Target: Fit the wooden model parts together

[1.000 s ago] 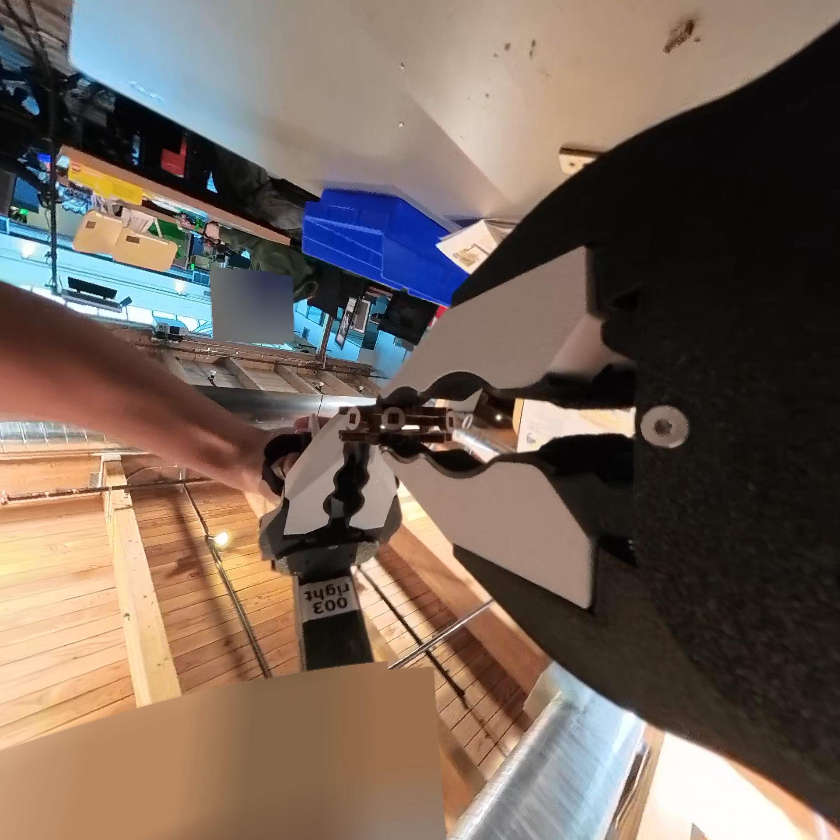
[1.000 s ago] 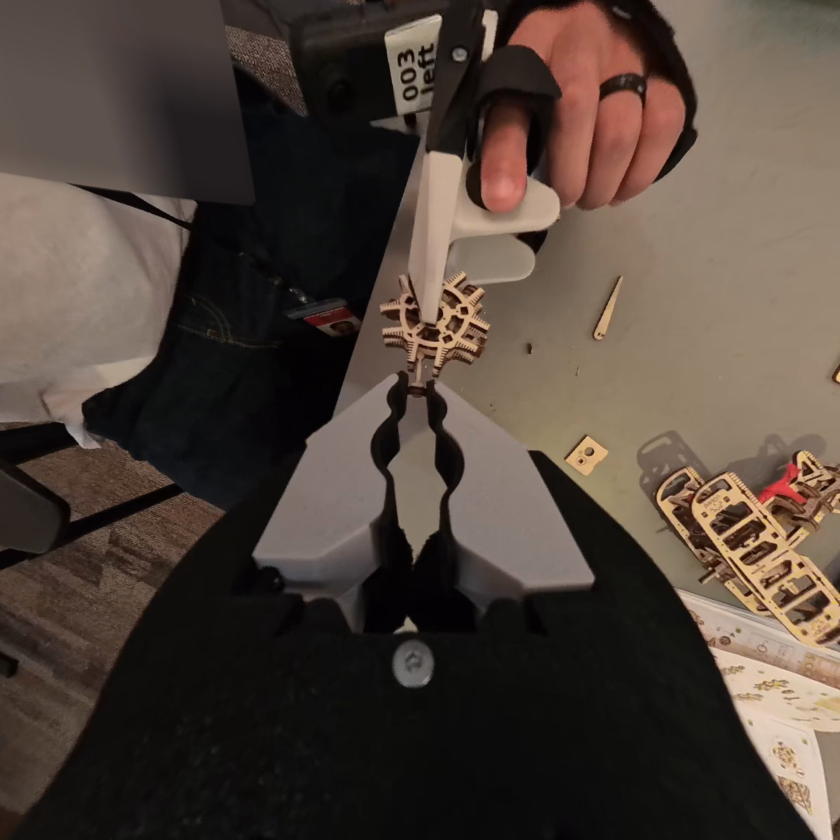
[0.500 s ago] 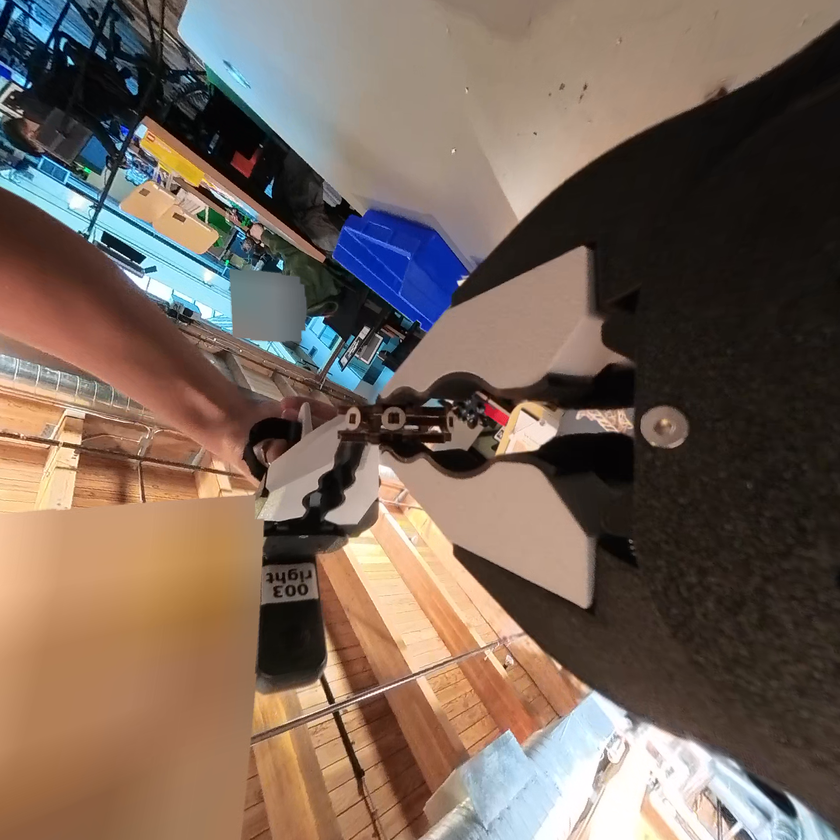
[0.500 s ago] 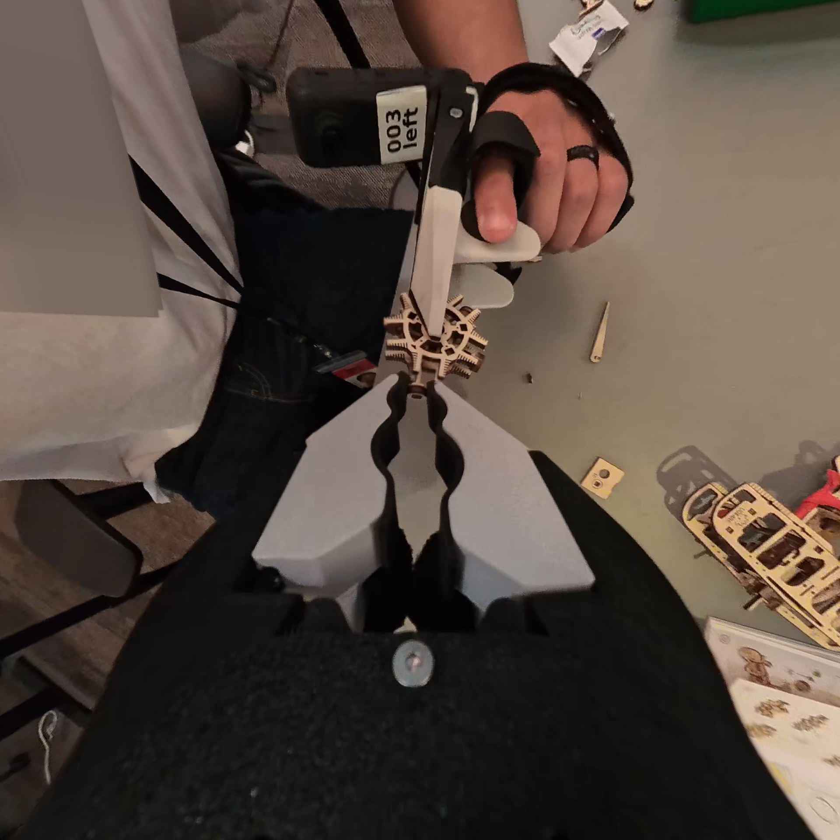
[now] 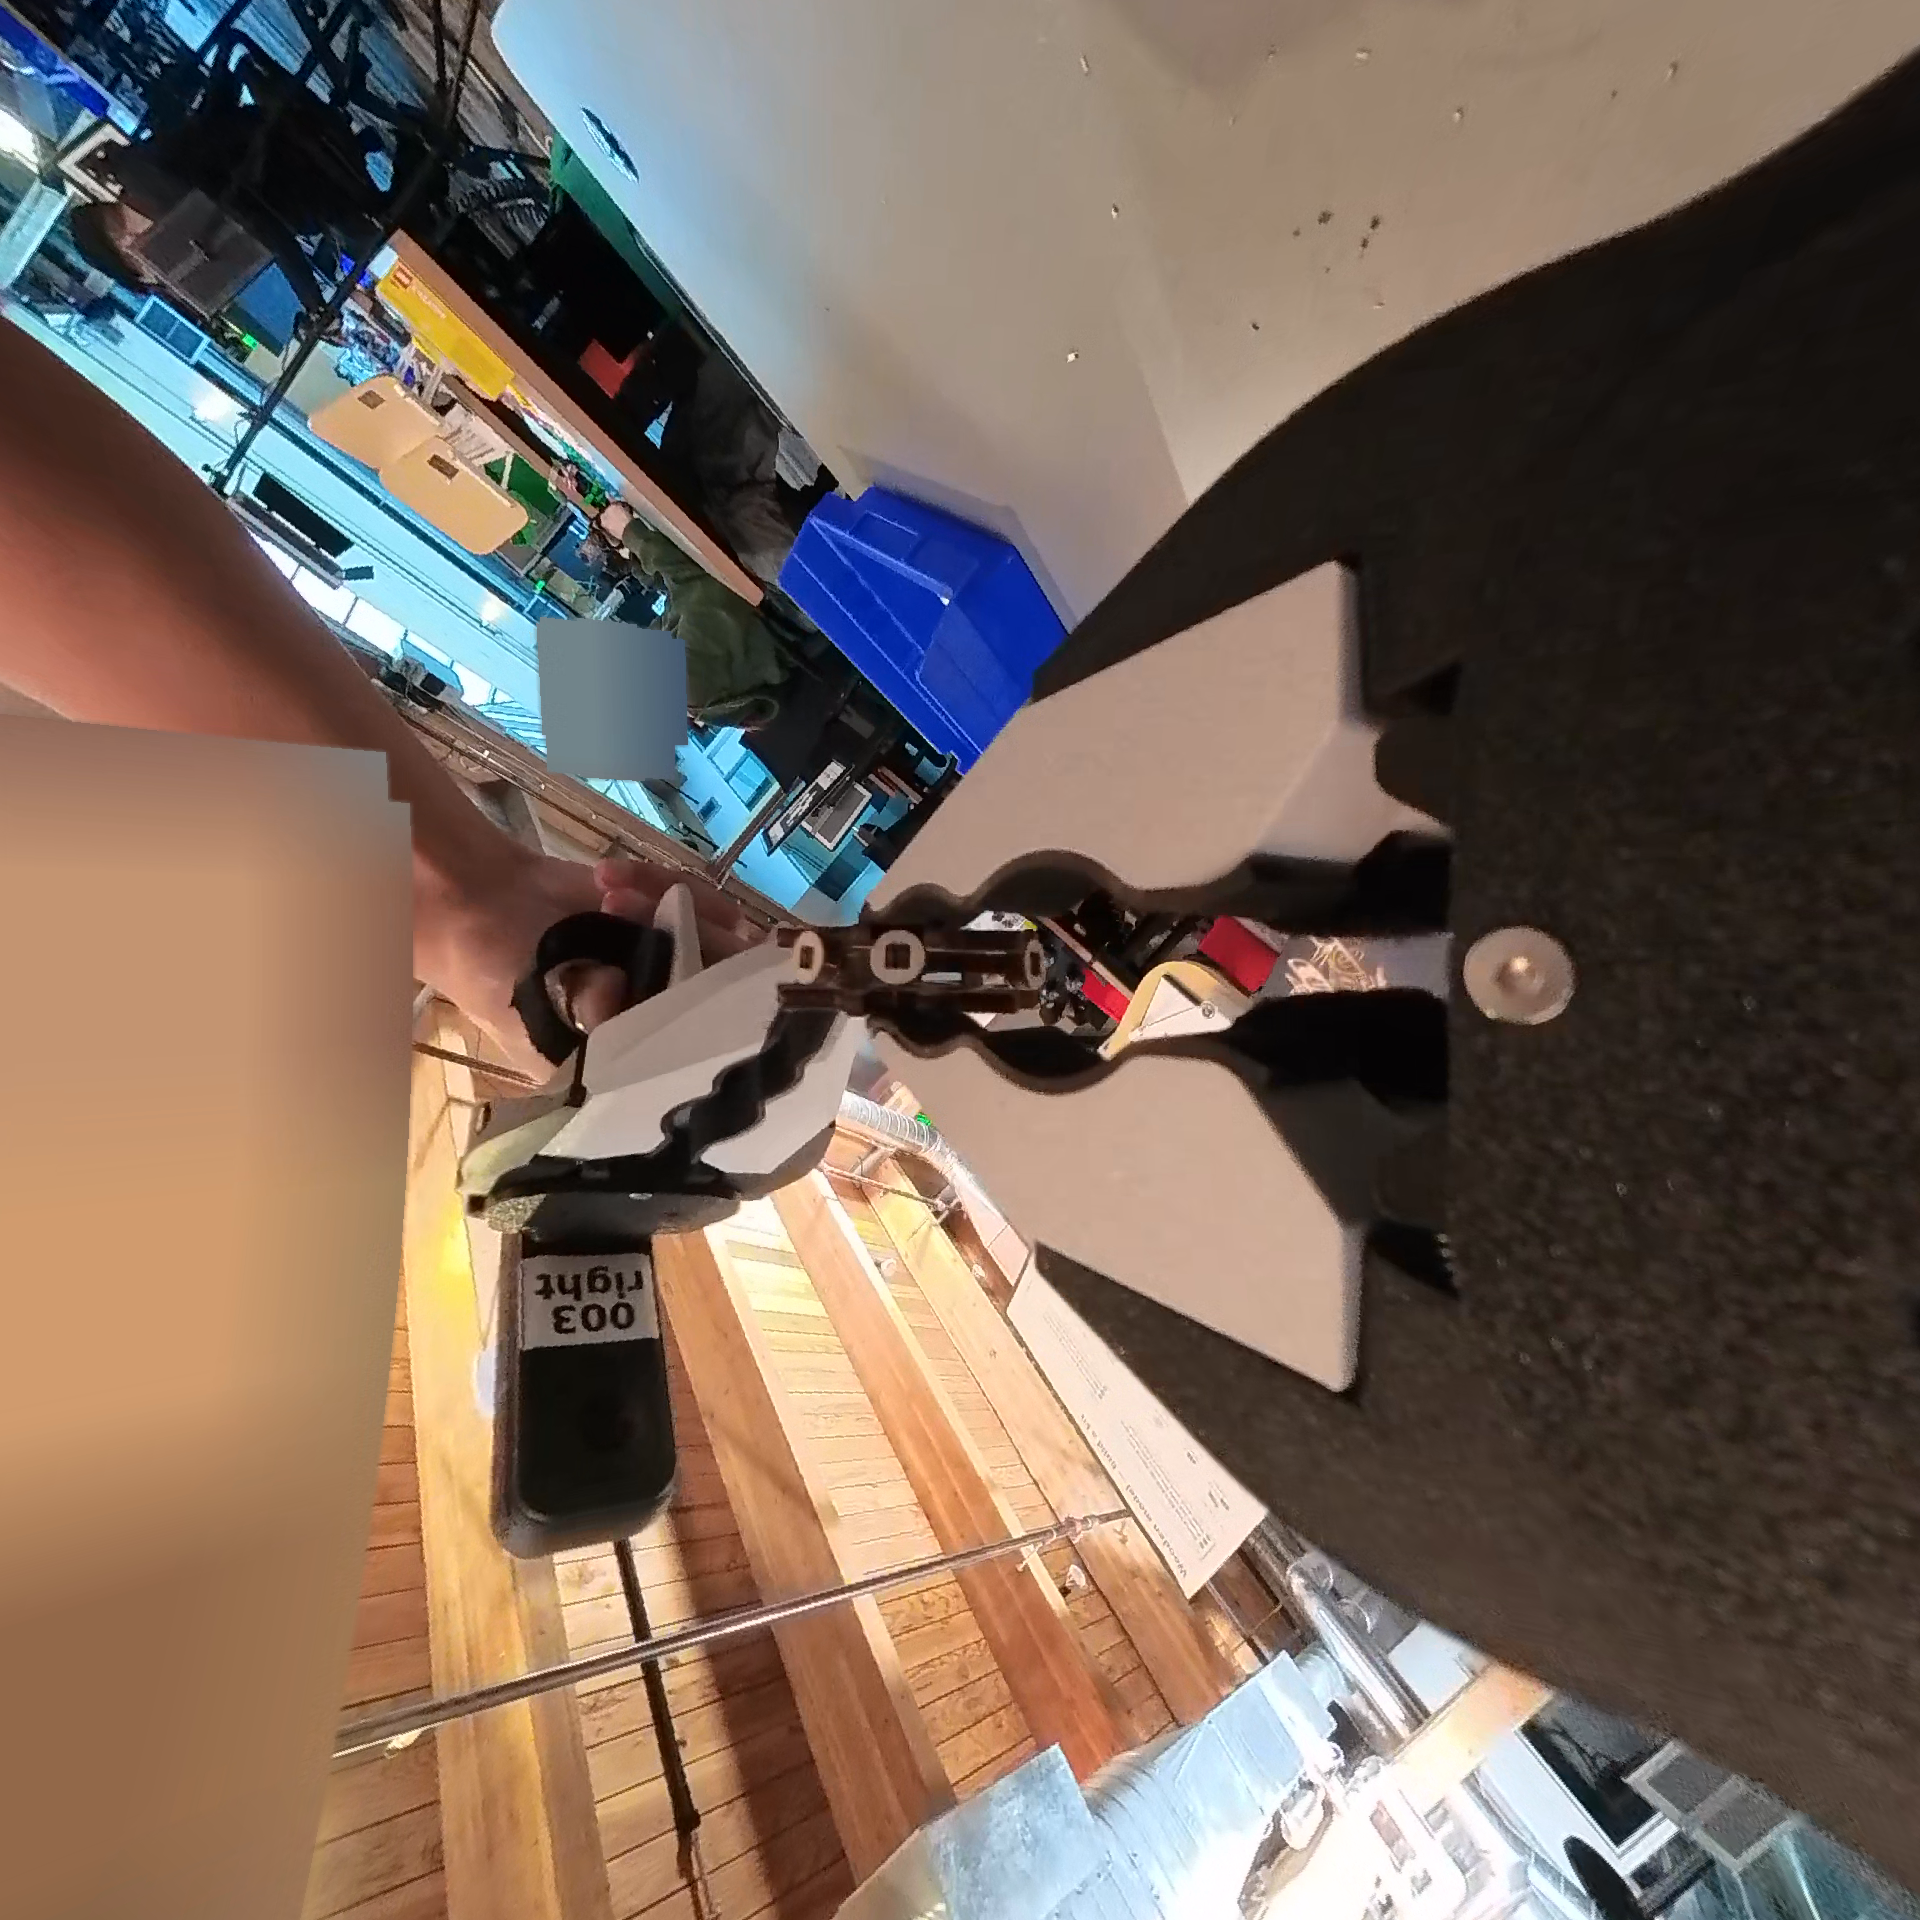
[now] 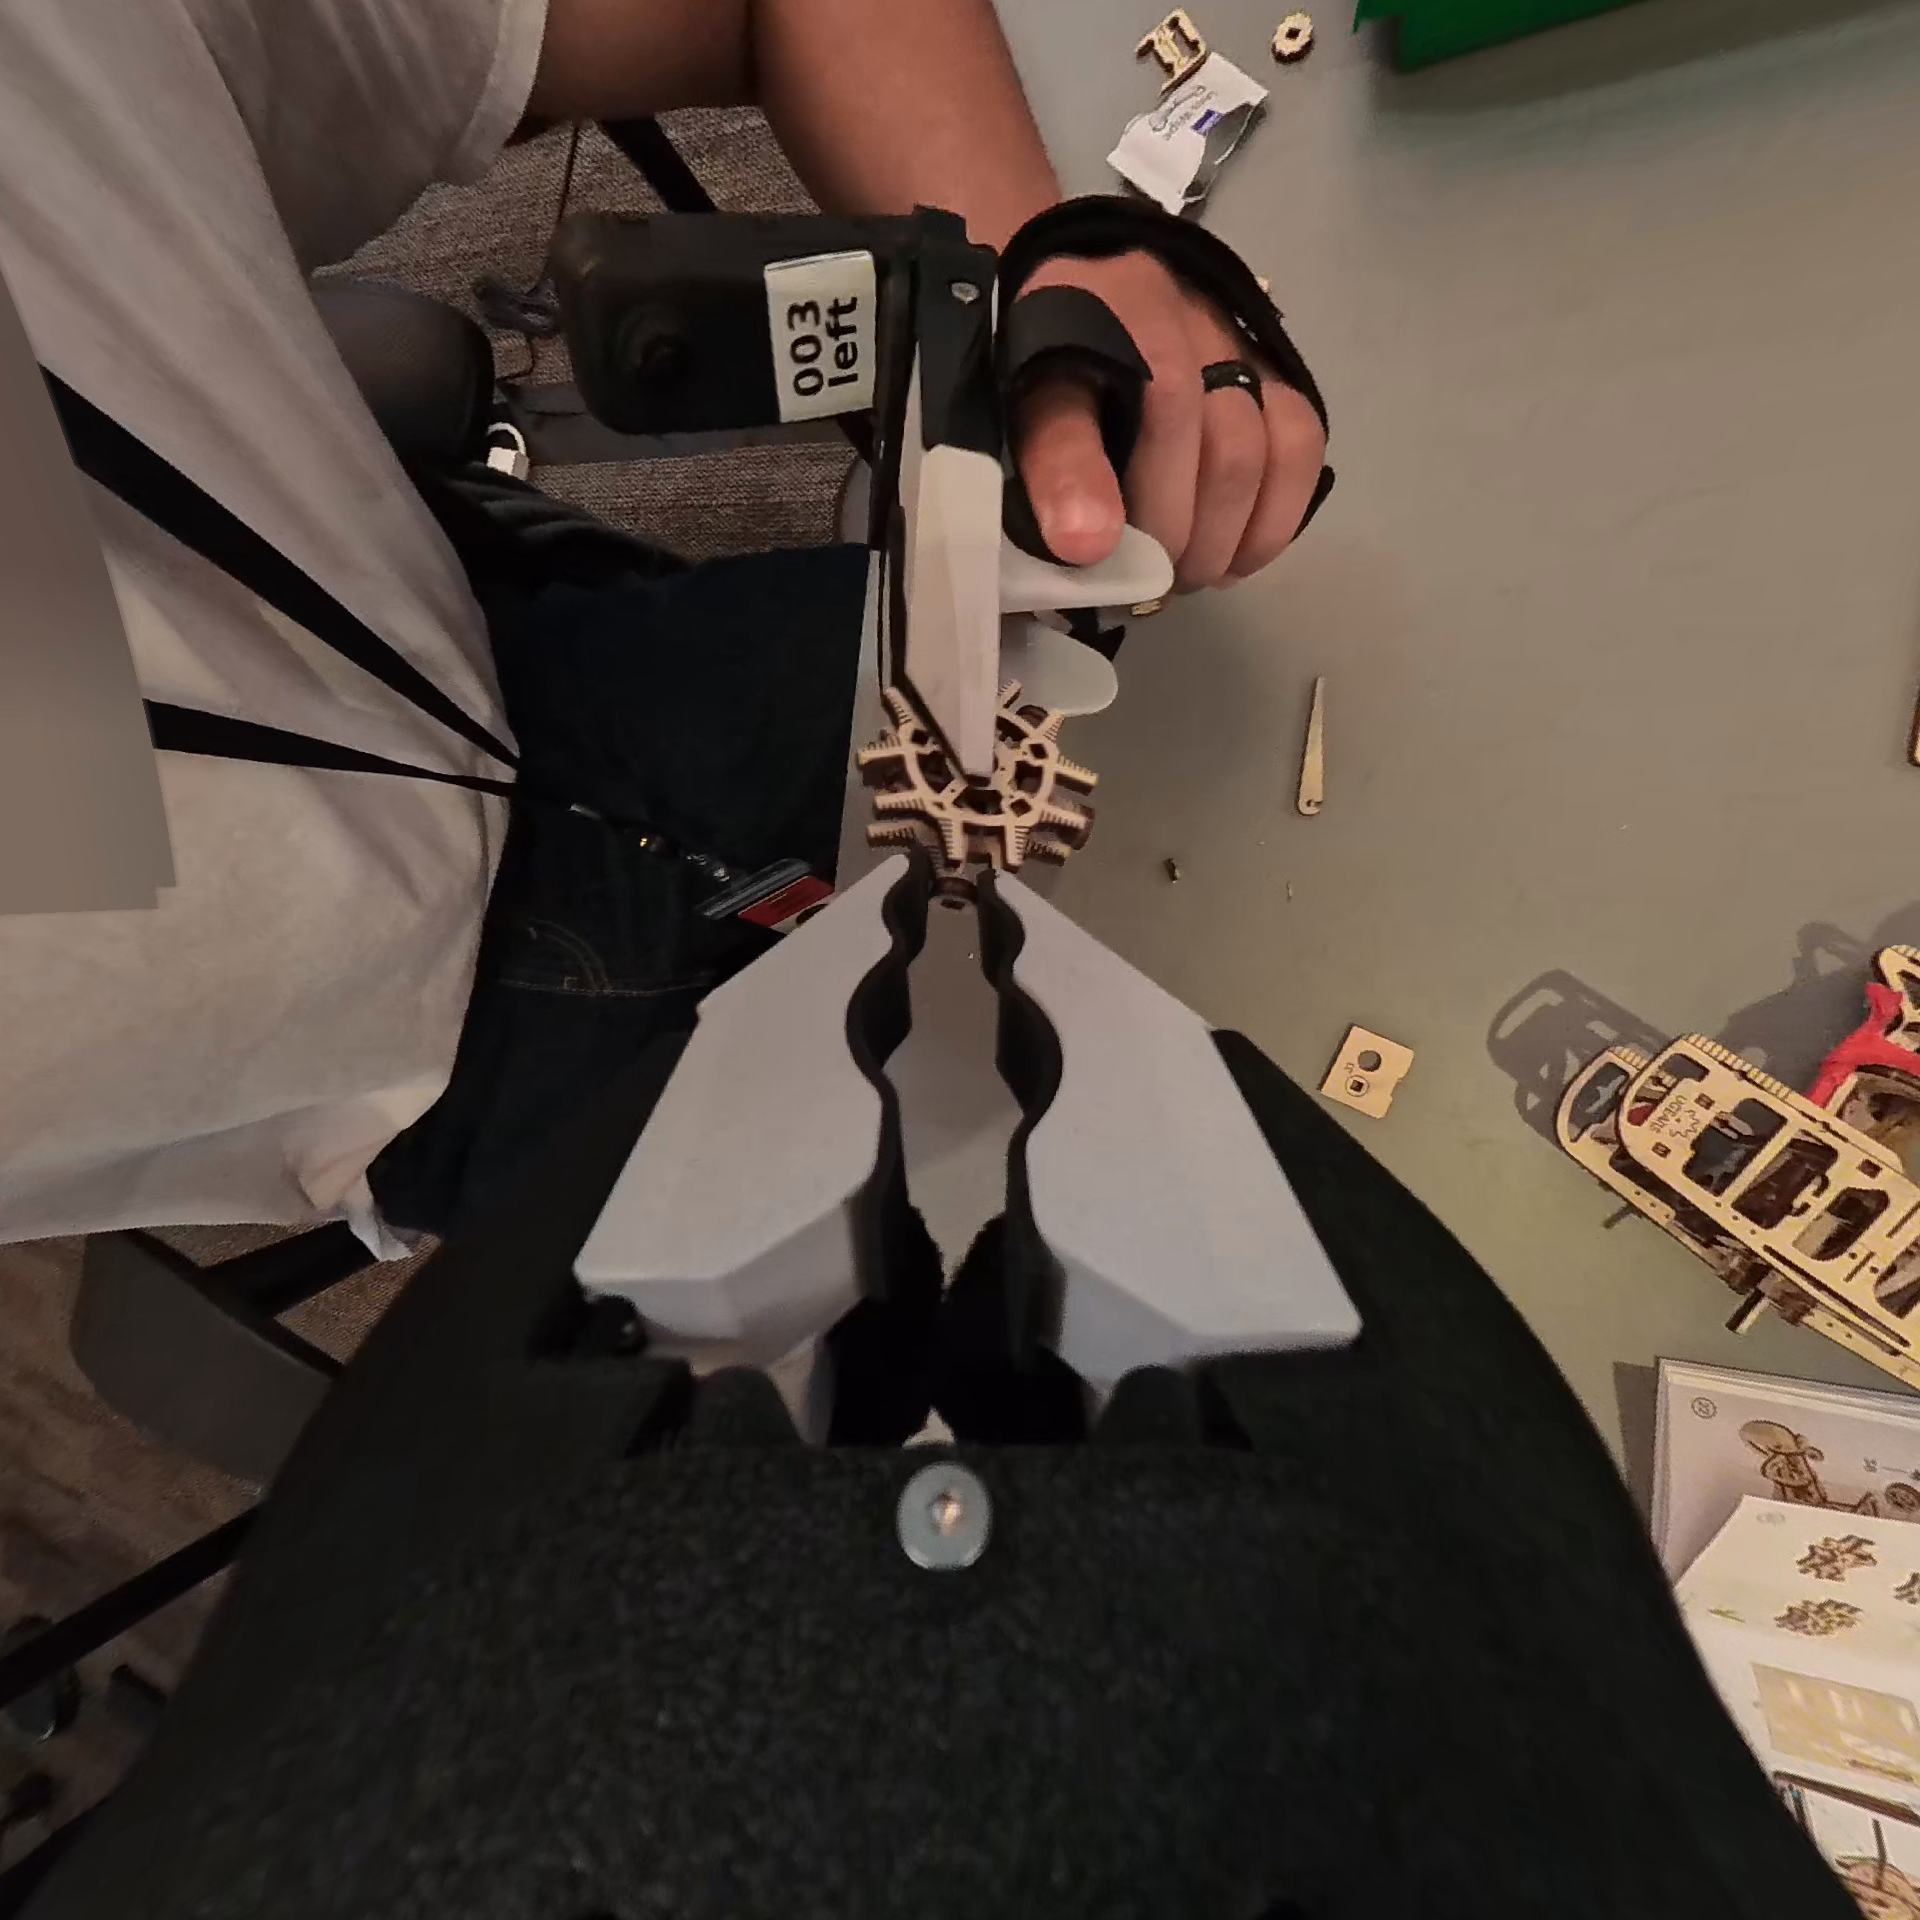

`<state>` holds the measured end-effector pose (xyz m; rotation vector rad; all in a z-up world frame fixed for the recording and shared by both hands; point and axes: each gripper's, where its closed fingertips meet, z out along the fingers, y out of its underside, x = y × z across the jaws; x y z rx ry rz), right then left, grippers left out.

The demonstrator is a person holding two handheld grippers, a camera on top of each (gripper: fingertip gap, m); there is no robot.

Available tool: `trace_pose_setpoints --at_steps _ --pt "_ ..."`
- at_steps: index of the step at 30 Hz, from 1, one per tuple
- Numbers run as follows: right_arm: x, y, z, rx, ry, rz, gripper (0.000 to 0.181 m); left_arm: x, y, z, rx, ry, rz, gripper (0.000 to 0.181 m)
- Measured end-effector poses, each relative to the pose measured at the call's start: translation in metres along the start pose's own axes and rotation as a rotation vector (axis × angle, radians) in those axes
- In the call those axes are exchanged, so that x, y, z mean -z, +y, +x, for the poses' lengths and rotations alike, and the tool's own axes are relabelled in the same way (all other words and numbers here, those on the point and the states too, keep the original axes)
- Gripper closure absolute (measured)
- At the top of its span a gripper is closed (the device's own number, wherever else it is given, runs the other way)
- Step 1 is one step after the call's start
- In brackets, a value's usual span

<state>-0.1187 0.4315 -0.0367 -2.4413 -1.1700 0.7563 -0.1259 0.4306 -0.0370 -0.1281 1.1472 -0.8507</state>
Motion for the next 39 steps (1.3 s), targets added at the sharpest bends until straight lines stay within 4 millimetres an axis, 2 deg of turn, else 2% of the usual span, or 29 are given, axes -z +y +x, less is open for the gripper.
trace_pose_setpoints --at_steps 13,21,26,30,34,39 --pt "0.0 -0.002 -0.004 -0.007 -0.013 0.016 0.168 0.001 0.0 -0.003 -0.027 -0.01 0.005 0.17" --pt "0.009 -0.001 -0.007 -0.014 -0.011 0.044 0.165 0.001 -0.001 -0.002 -0.055 -0.007 0.008 0.169" --pt "0.019 -0.003 -0.016 -0.098 -0.086 0.225 0.163 0.001 0.0 0.0 -0.094 -0.006 0.004 0.17" --pt "0.014 0.004 -0.005 -0.194 -0.089 0.442 0.161 0.001 0.001 0.002 -0.103 0.001 0.001 0.17" --pt "0.016 -0.001 0.0 -0.232 -0.099 0.68 0.162 0.0 0.004 0.003 -0.111 0.006 -0.007 0.169" --pt "0.008 0.006 0.0 -0.223 -0.06 0.722 0.165 0.0 0.007 0.005 -0.11 0.012 -0.014 0.17"
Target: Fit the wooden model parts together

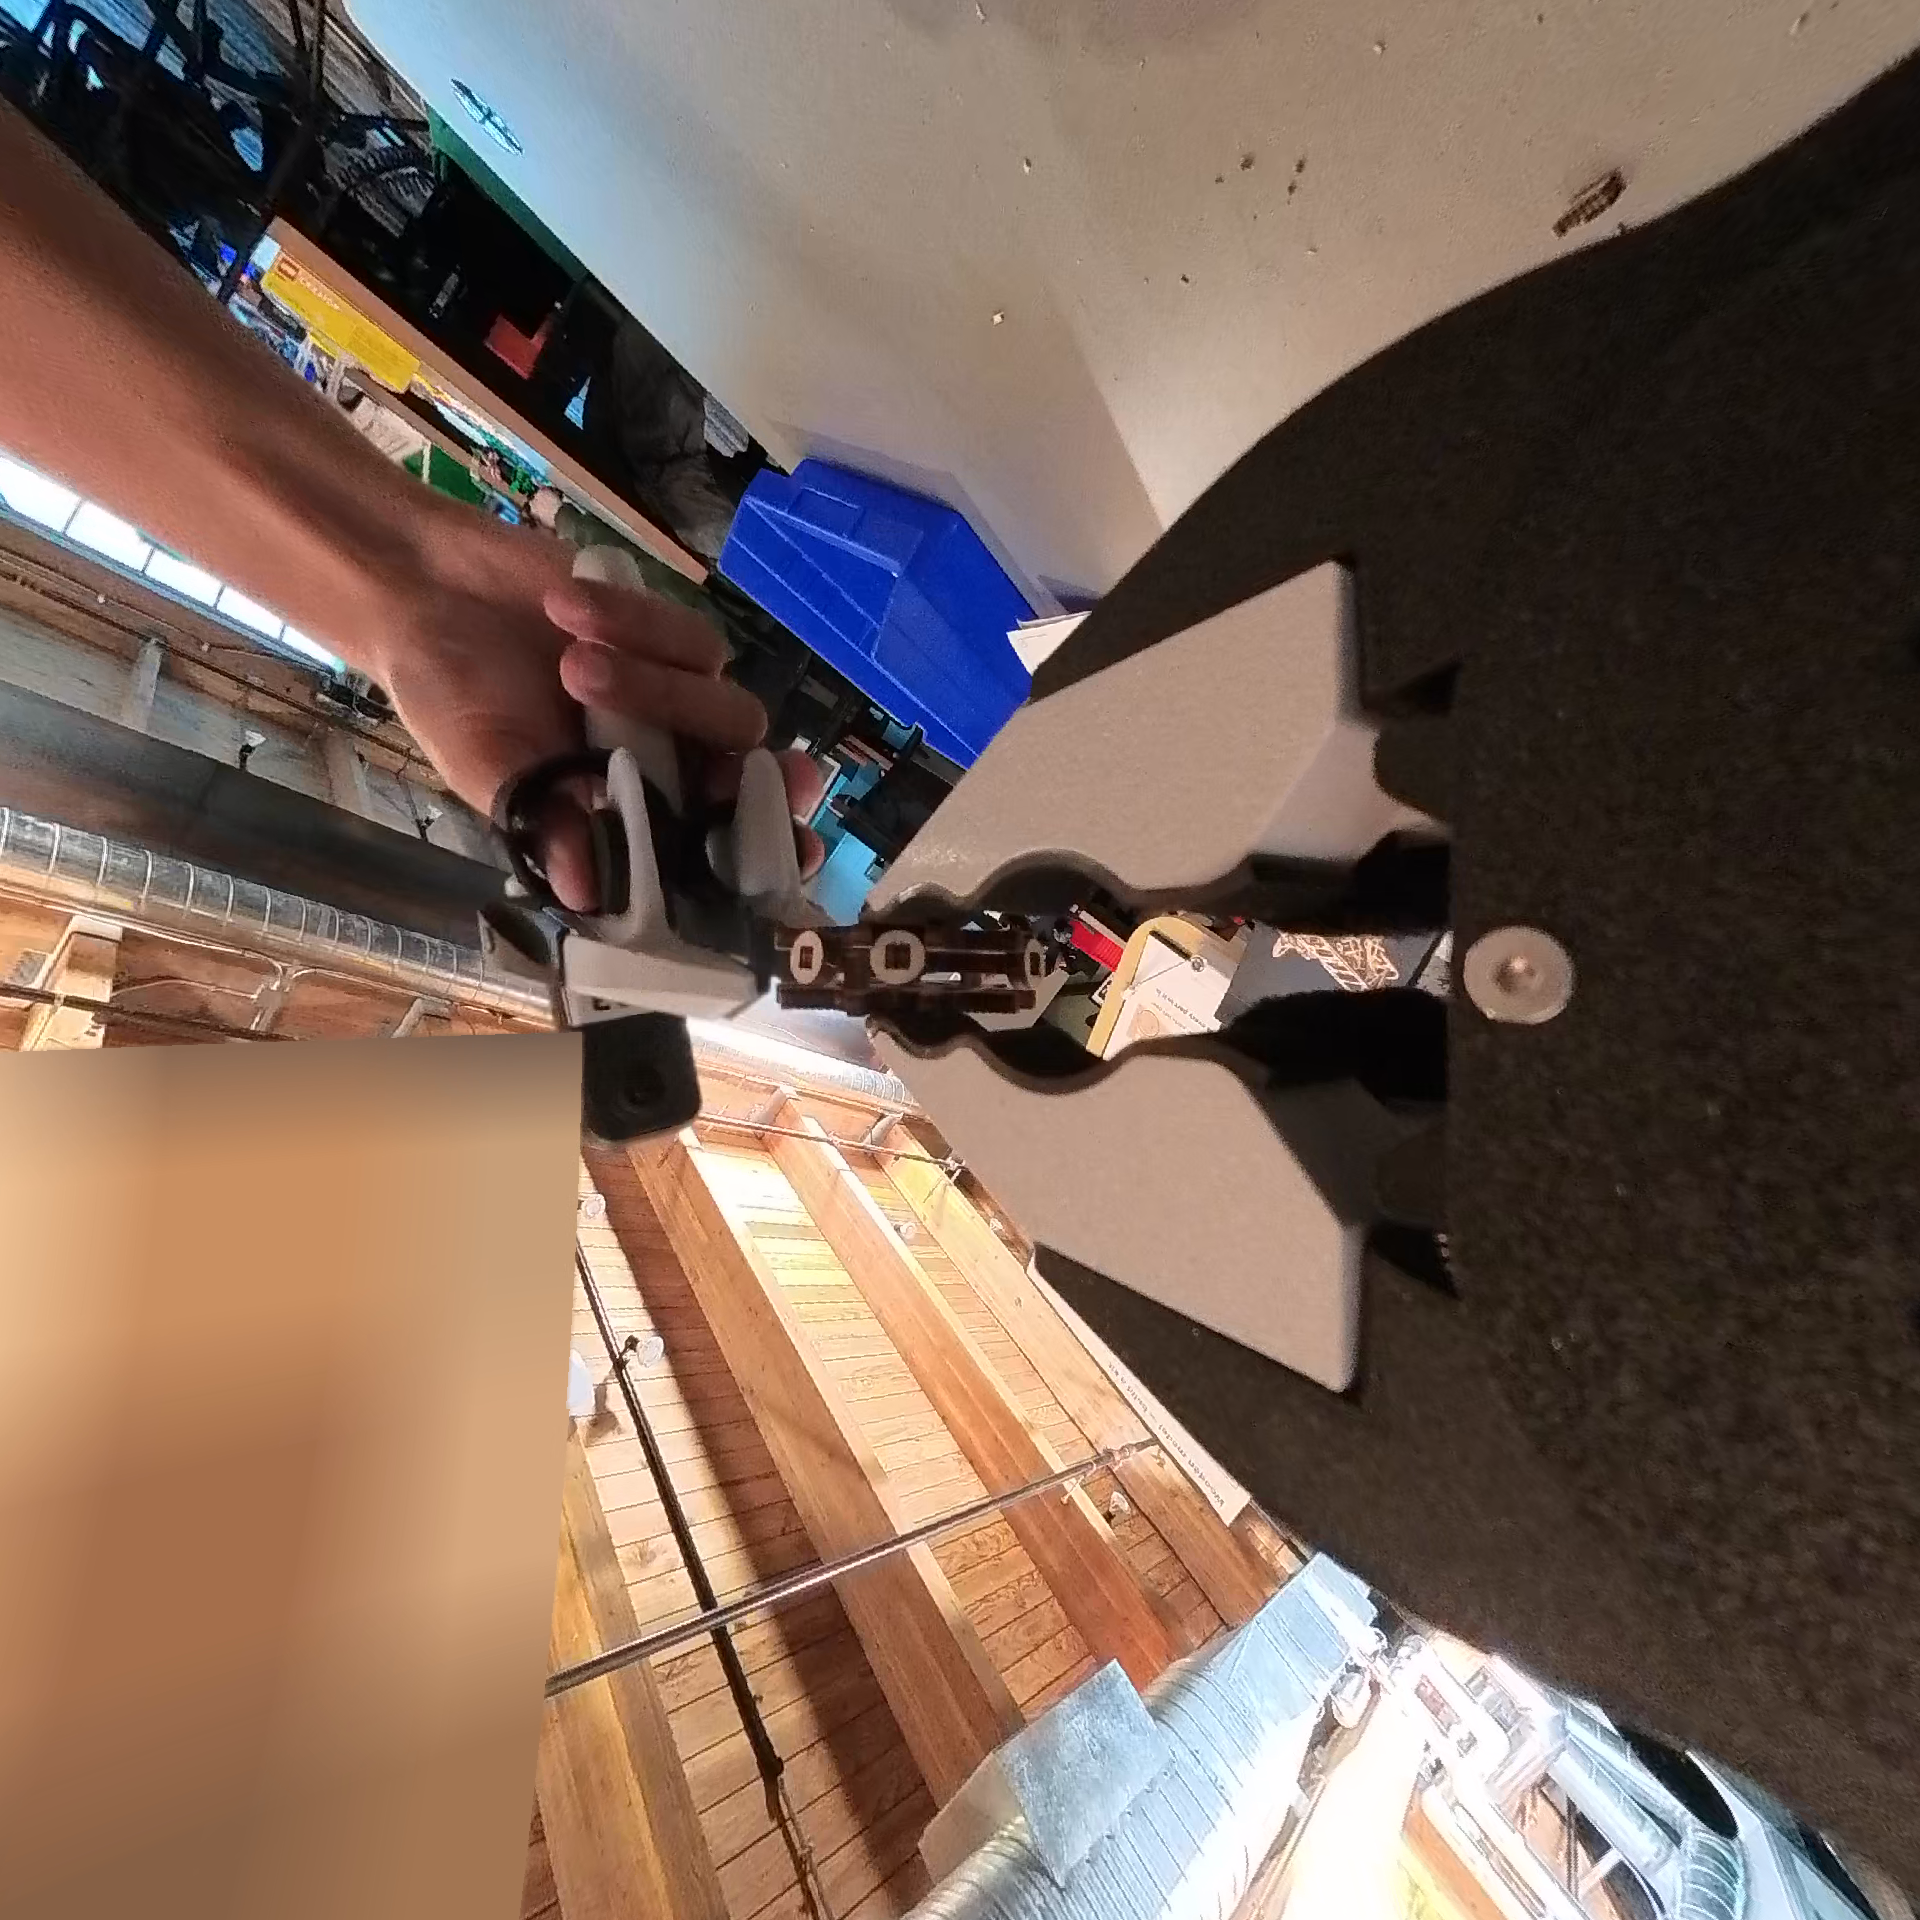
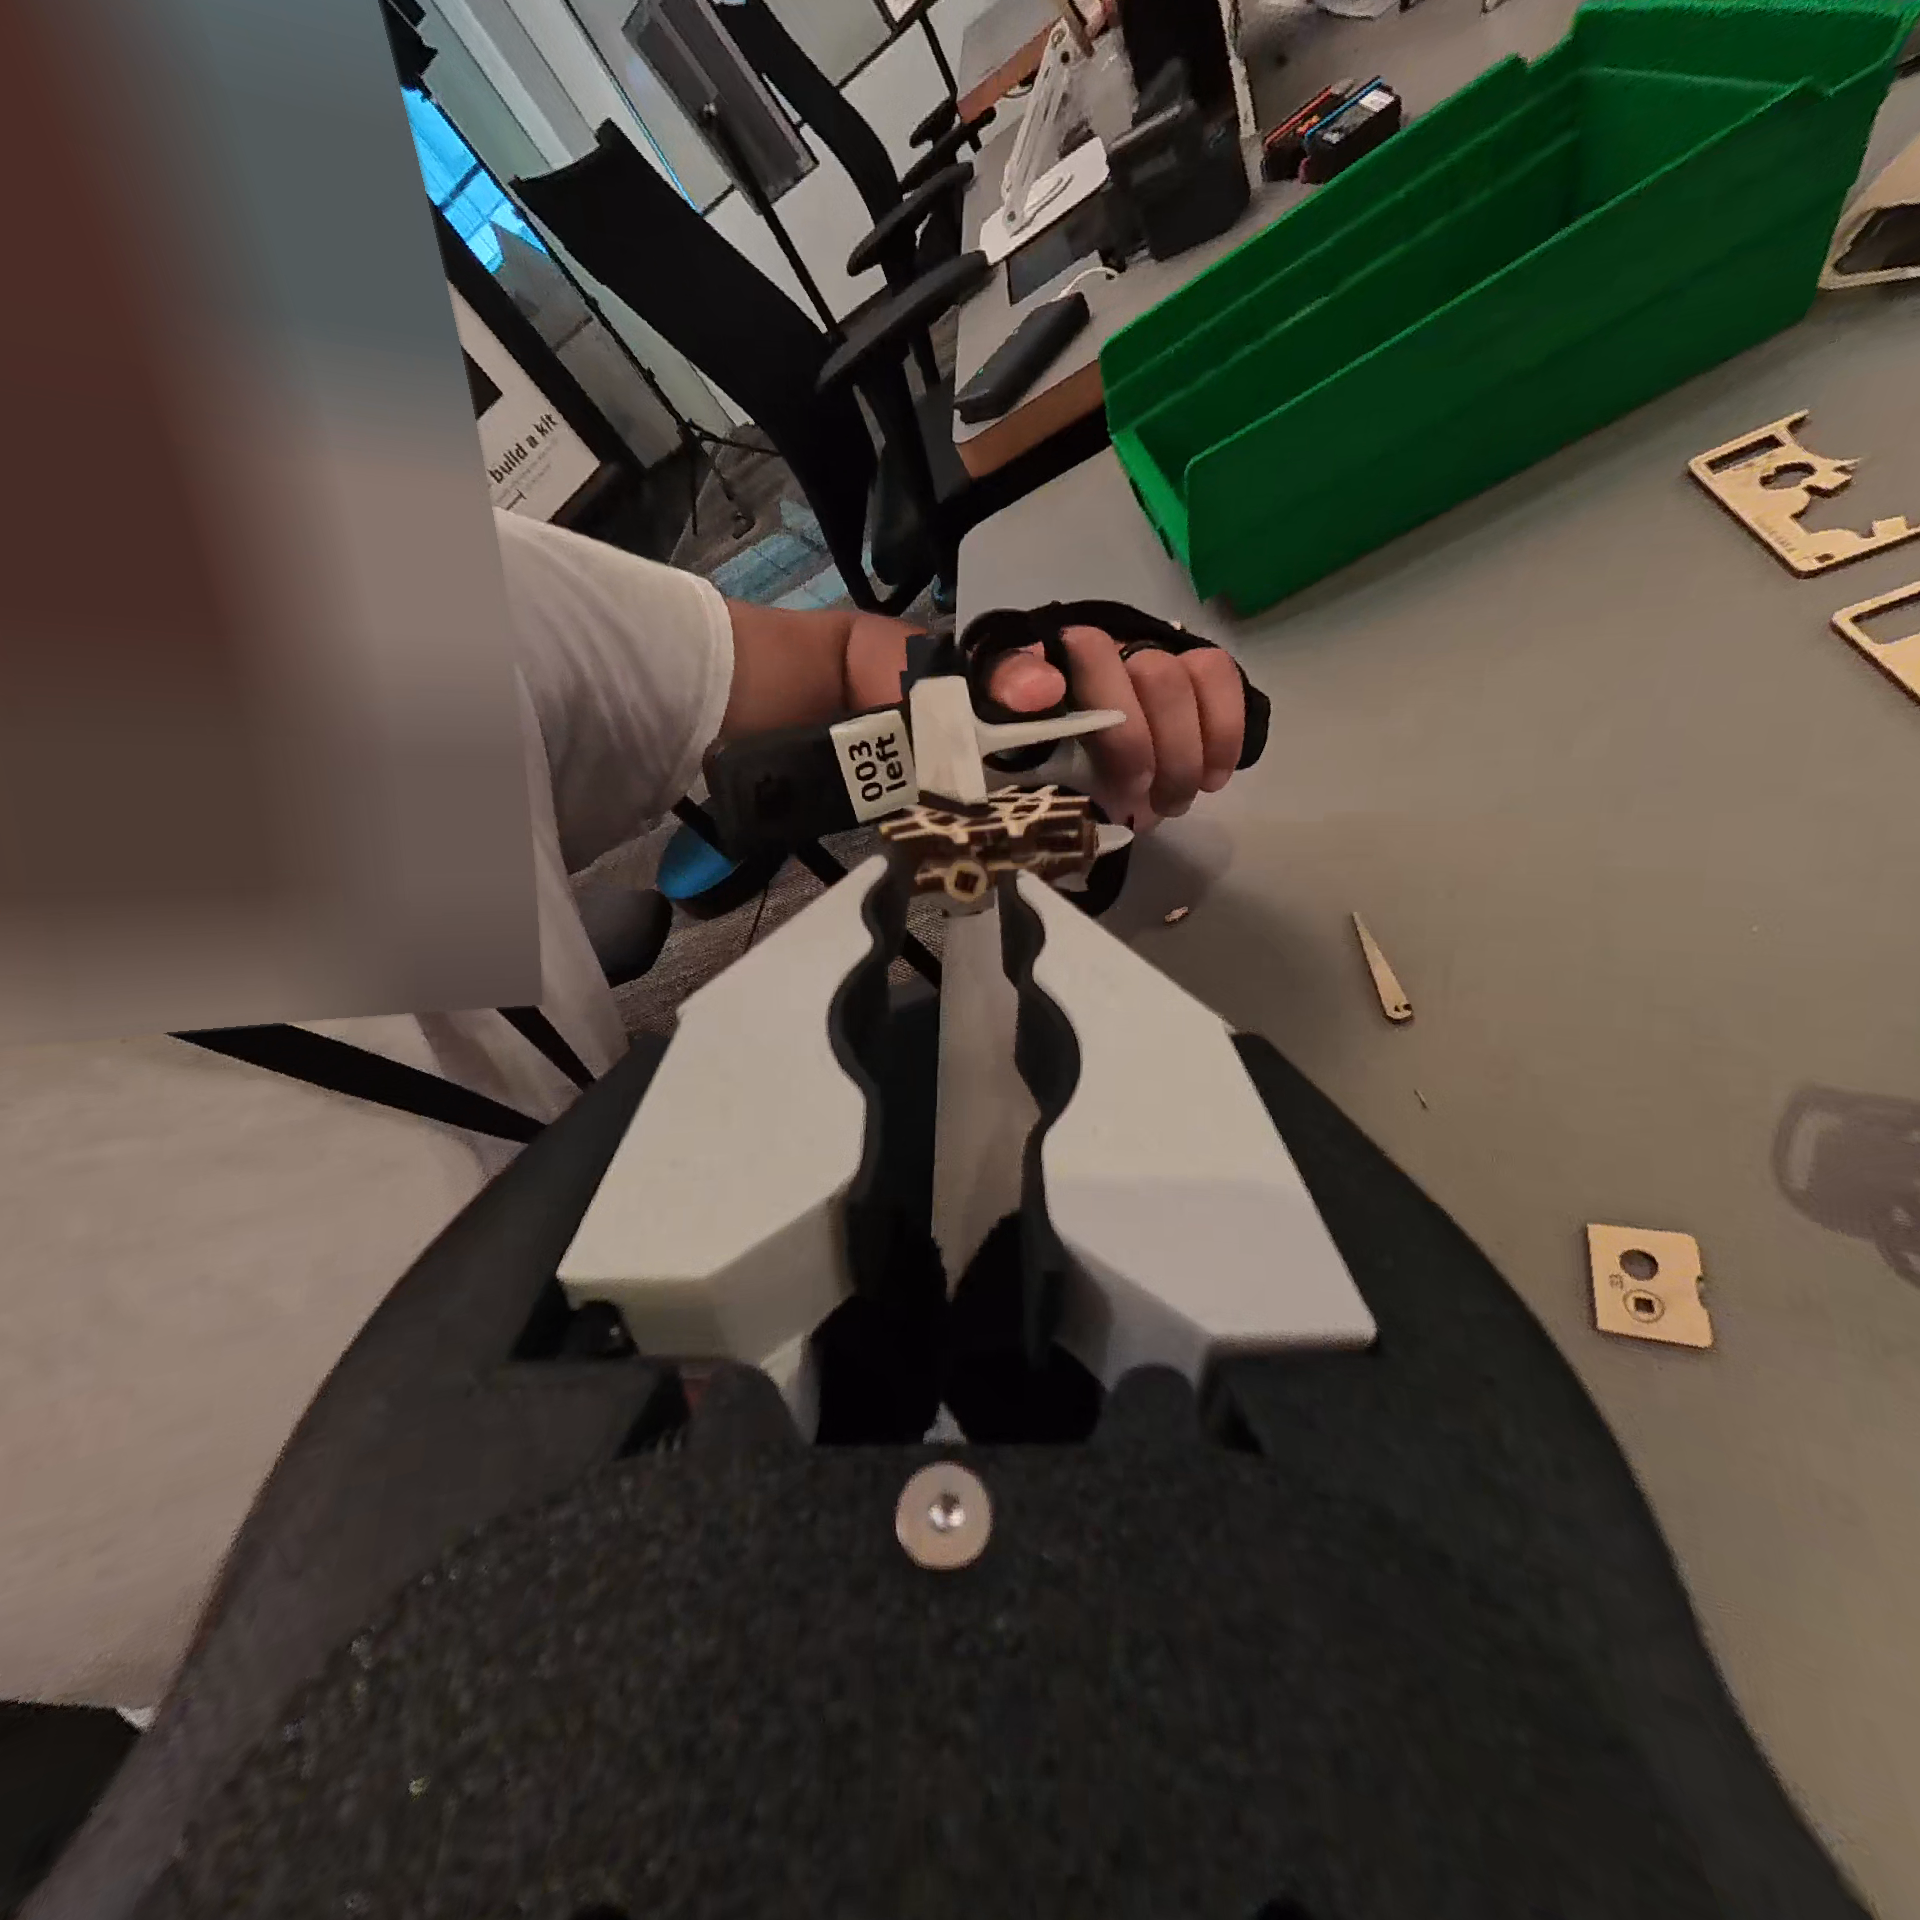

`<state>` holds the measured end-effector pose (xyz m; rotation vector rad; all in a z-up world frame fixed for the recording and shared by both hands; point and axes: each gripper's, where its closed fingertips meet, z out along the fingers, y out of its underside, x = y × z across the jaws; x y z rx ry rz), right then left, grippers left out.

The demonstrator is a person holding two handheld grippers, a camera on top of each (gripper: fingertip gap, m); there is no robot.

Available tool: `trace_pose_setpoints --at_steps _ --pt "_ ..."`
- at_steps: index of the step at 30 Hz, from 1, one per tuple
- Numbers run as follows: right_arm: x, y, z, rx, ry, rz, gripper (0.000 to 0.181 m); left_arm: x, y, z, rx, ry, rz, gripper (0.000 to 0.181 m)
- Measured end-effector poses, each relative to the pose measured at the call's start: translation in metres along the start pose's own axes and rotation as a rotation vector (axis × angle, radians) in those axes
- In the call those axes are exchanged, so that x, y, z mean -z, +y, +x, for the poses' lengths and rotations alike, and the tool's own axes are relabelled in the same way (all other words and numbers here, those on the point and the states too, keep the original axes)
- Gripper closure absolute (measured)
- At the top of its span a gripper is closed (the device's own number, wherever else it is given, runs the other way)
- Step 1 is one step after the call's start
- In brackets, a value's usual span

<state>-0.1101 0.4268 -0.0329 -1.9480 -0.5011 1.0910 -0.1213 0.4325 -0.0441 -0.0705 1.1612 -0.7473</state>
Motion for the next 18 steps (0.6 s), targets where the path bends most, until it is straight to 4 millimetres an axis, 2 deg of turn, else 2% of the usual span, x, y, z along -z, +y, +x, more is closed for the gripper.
trace_pose_setpoints --at_steps 12,18 --pt "-0.0057 0.0102 0.0051 -0.039 -0.007 -0.05 0.17 -0.001 0.0013 0.0034 -0.01 0.014 -0.004 0.17" --pt "-0.0055 0.0093 0.0055 -0.049 -0.018 -0.043 0.172 -0.0012 -0.0001 0.0049 -0.022 0.016 0.0 0.17"
